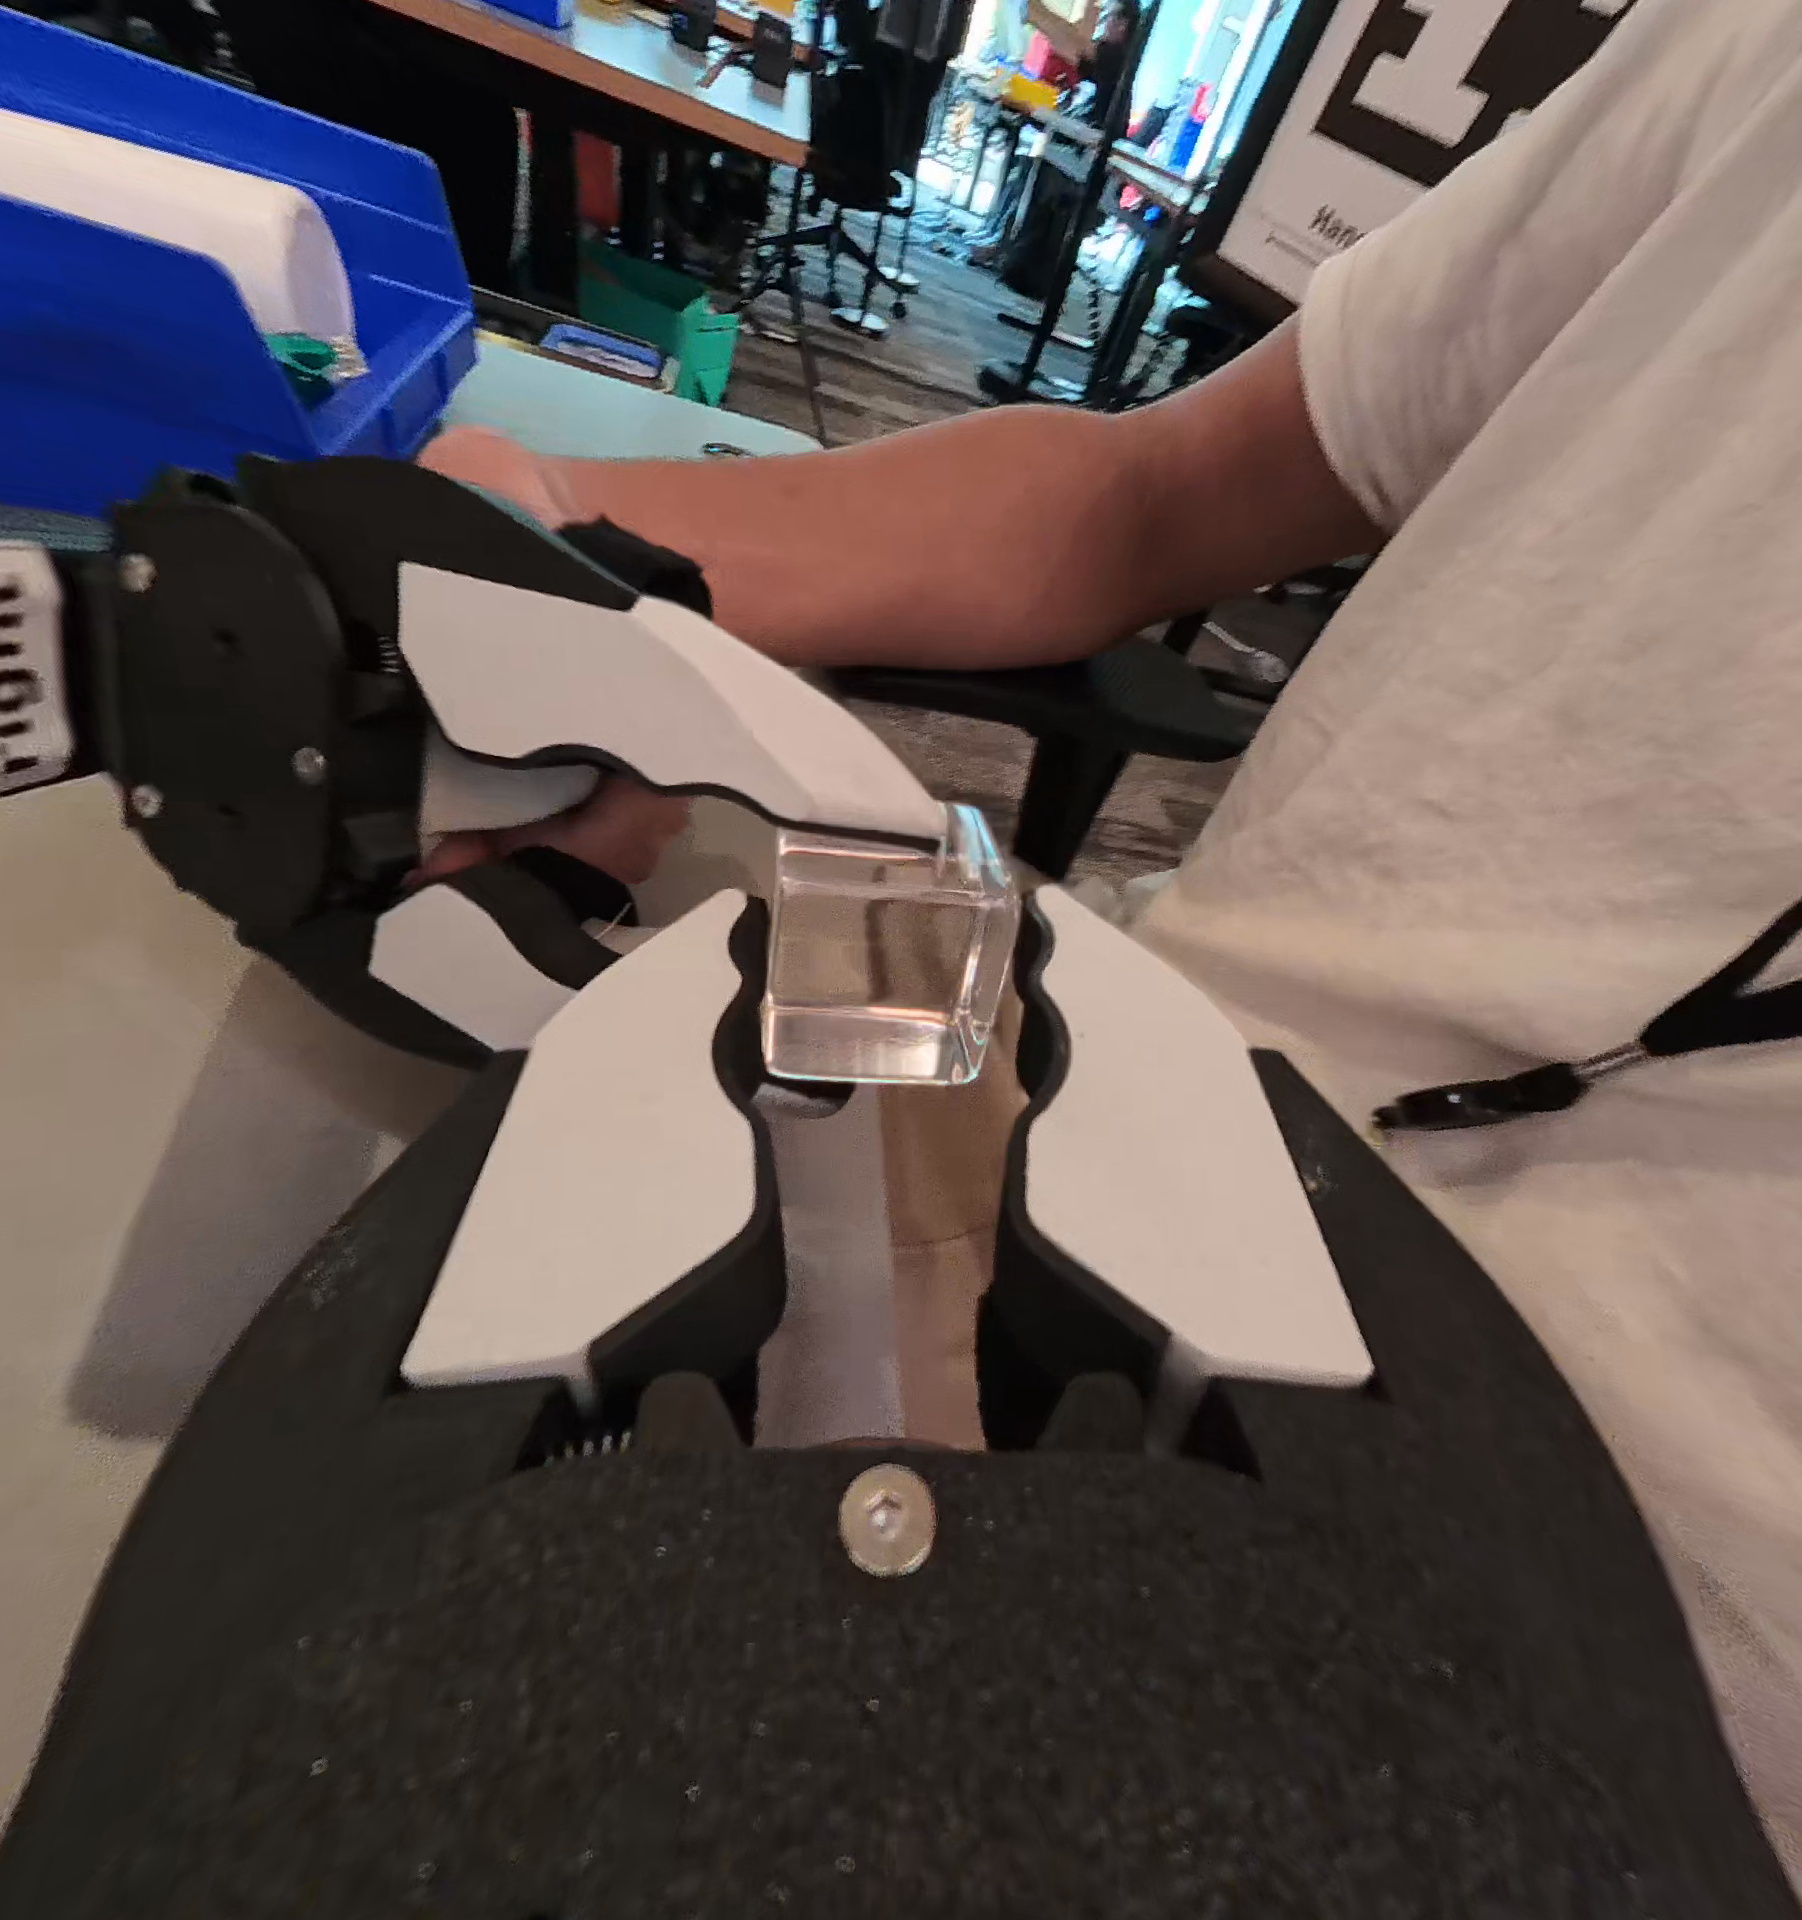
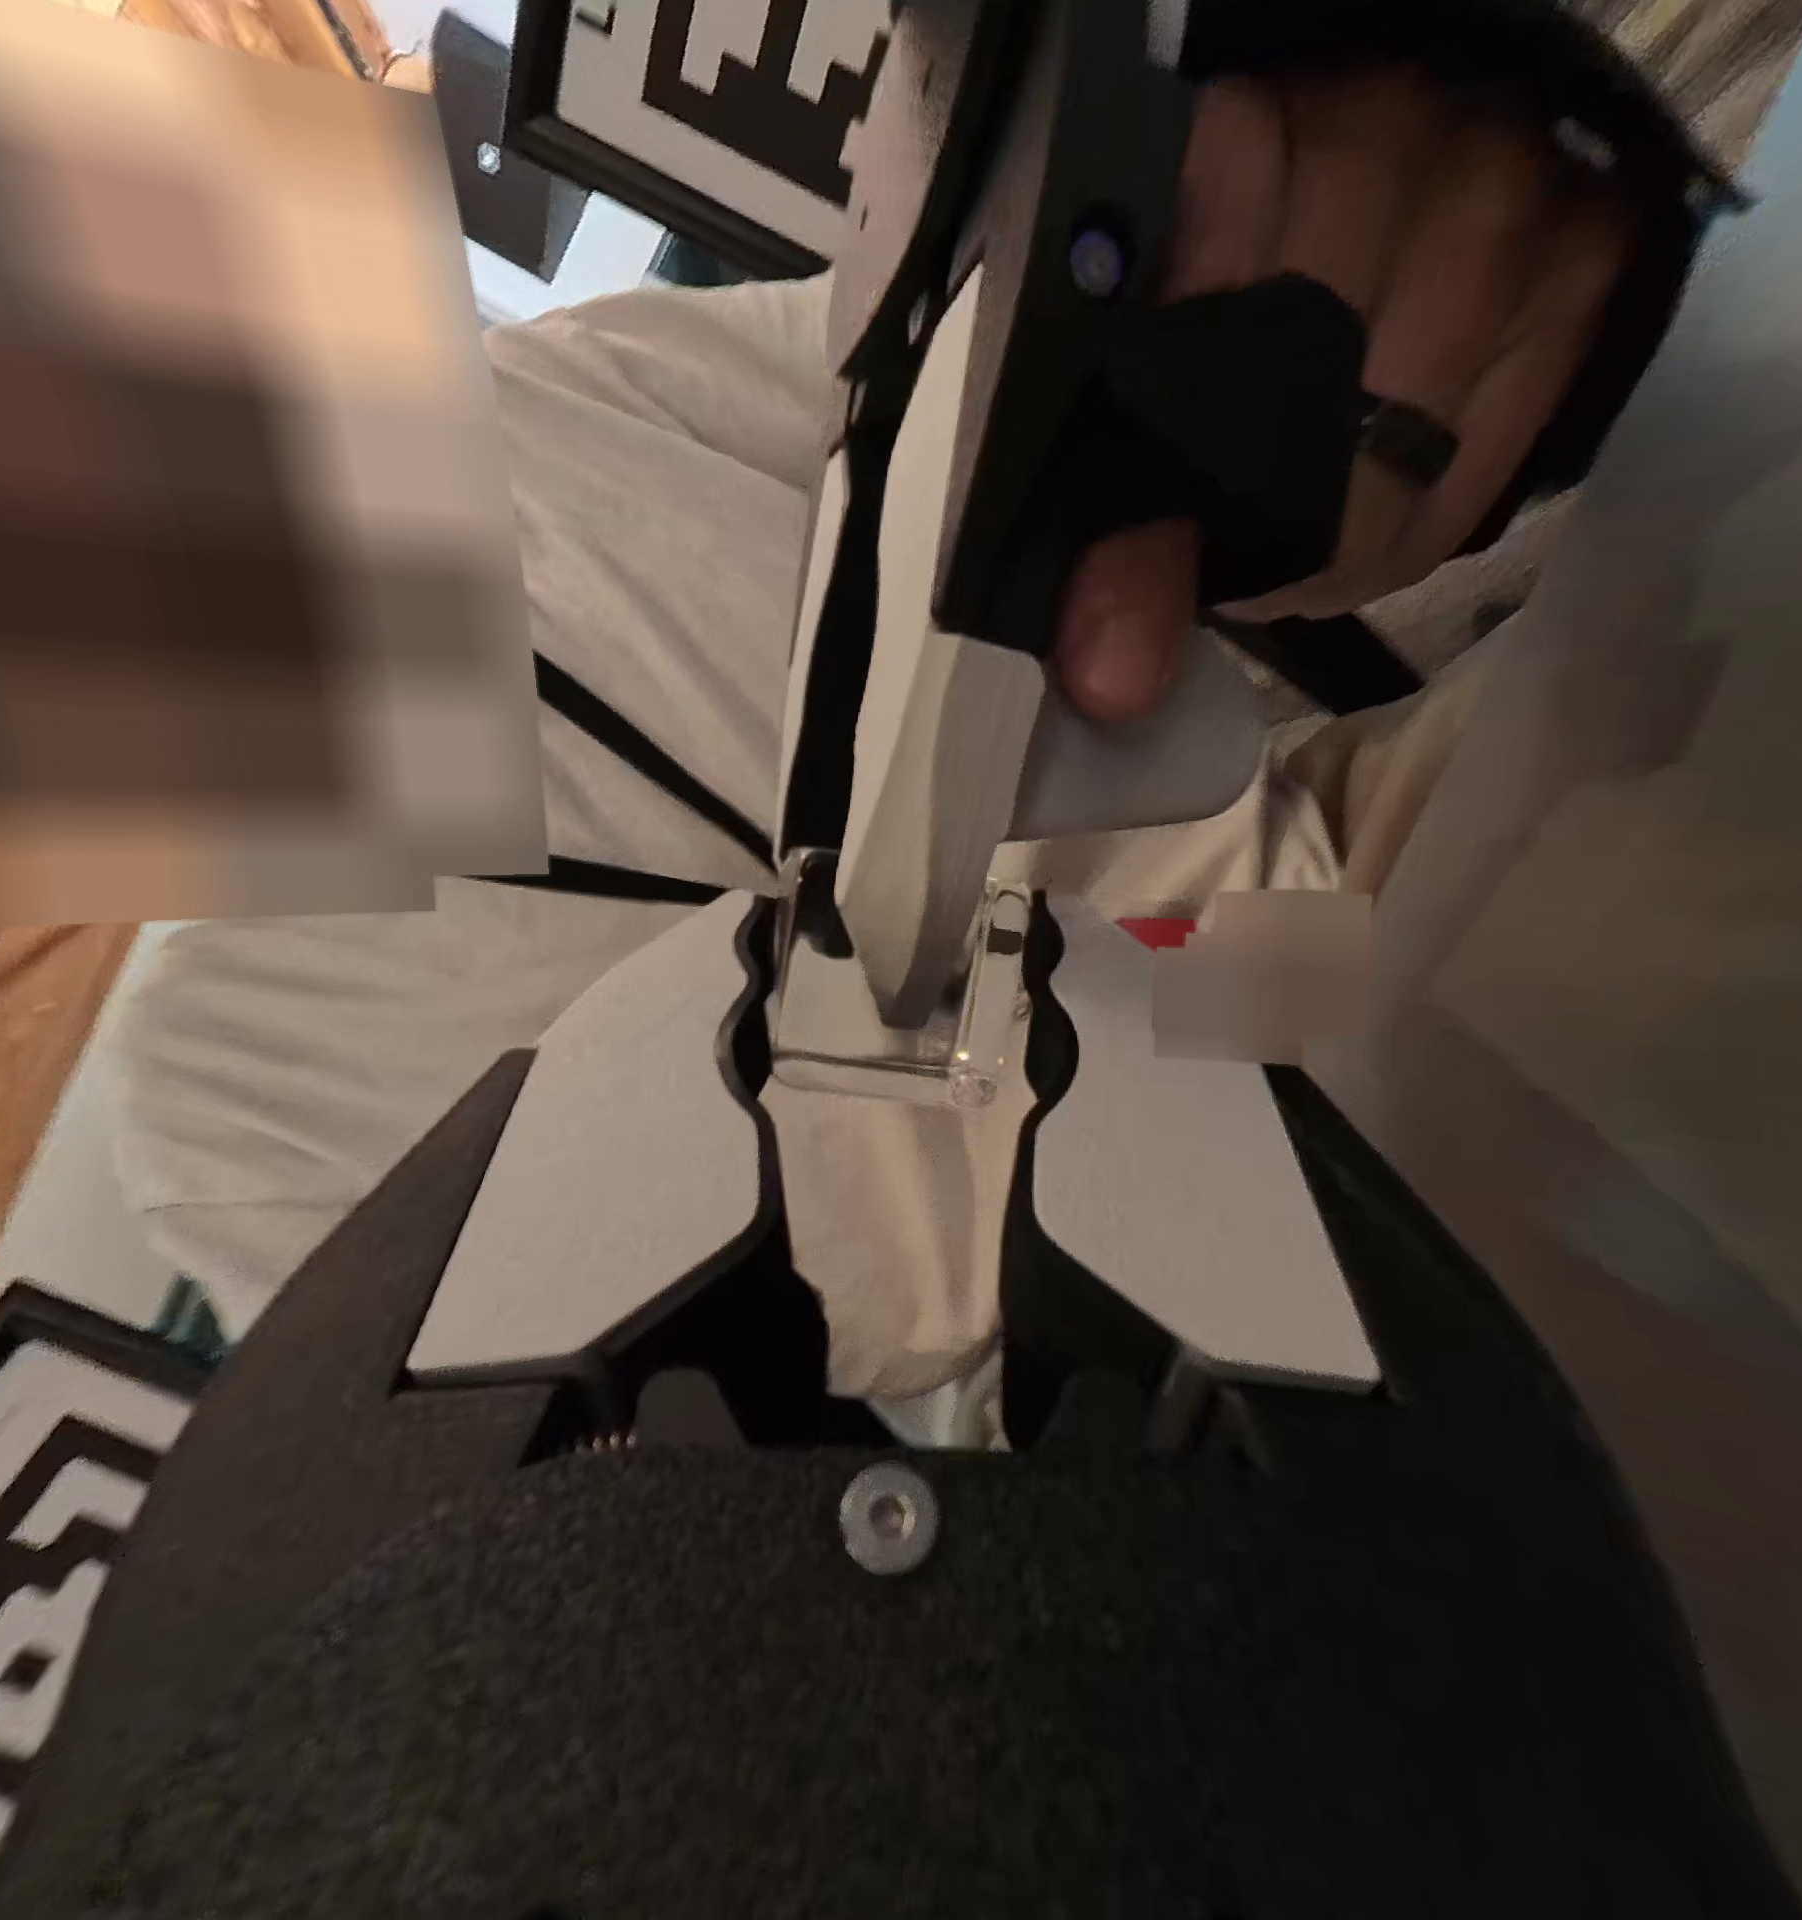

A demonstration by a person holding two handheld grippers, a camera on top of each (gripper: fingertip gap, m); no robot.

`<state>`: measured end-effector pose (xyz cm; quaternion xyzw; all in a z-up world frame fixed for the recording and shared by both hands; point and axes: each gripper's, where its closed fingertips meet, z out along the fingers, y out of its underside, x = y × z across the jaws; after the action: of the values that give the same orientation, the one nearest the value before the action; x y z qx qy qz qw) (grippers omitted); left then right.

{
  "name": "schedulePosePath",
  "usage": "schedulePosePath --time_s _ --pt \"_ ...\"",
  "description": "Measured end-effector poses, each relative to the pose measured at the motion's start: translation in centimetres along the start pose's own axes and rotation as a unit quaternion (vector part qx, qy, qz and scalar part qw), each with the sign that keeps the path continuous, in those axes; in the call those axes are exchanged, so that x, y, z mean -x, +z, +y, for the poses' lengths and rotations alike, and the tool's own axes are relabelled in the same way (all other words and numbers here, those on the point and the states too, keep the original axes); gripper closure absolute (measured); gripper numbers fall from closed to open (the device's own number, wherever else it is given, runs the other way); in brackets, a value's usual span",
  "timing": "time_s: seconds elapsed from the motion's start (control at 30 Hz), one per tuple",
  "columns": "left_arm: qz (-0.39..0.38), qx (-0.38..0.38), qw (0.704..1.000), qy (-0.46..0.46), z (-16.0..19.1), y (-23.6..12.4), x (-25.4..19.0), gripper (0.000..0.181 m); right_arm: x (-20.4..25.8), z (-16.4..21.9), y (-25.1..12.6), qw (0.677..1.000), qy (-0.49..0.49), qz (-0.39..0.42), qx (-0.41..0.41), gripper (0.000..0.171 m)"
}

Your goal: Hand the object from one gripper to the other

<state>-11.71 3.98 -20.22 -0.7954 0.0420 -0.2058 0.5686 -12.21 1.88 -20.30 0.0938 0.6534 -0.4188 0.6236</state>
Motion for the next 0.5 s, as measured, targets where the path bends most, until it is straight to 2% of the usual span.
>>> schedulePosePath --time_s 0.13,0.2,0.27,0.3,0.4,0.5 --pt "-0.035 -0.025 0.999 -0.023 -1.0 -1.1 1.6 0.136 -0.1 -1.9 -1.4 0.995 -0.054 0.059 -0.066 0.121" --pt "-0.057 -0.054 0.996 -0.053 -1.6 -2.3 3.0 0.136 0.0 -3.6 -3.1 0.982 -0.087 0.107 -0.128 0.119" --pt "-0.089 -0.09 0.988 -0.09 -2.1 -3.9 4.9 0.136 -0.2 -5.9 -5.7 0.953 -0.124 0.177 -0.214 0.118" --pt "-0.105 -0.111 0.982 -0.108 -2.3 -4.7 5.9 0.136 -0.7 -6.5 -7.0 0.934 -0.142 0.225 -0.24 0.116" --pt "-0.144 -0.179 0.96 -0.161 -3.0 -7.2 8.3 0.137 -1.0 -7.9 -8.9 0.885 -0.193 0.303 -0.297 0.113" --pt "-0.141 -0.244 0.938 -0.202 -3.7 -9.0 9.4 0.136 -1.7 -8.7 -7.7 0.87 -0.213 0.324 -0.304 0.114"
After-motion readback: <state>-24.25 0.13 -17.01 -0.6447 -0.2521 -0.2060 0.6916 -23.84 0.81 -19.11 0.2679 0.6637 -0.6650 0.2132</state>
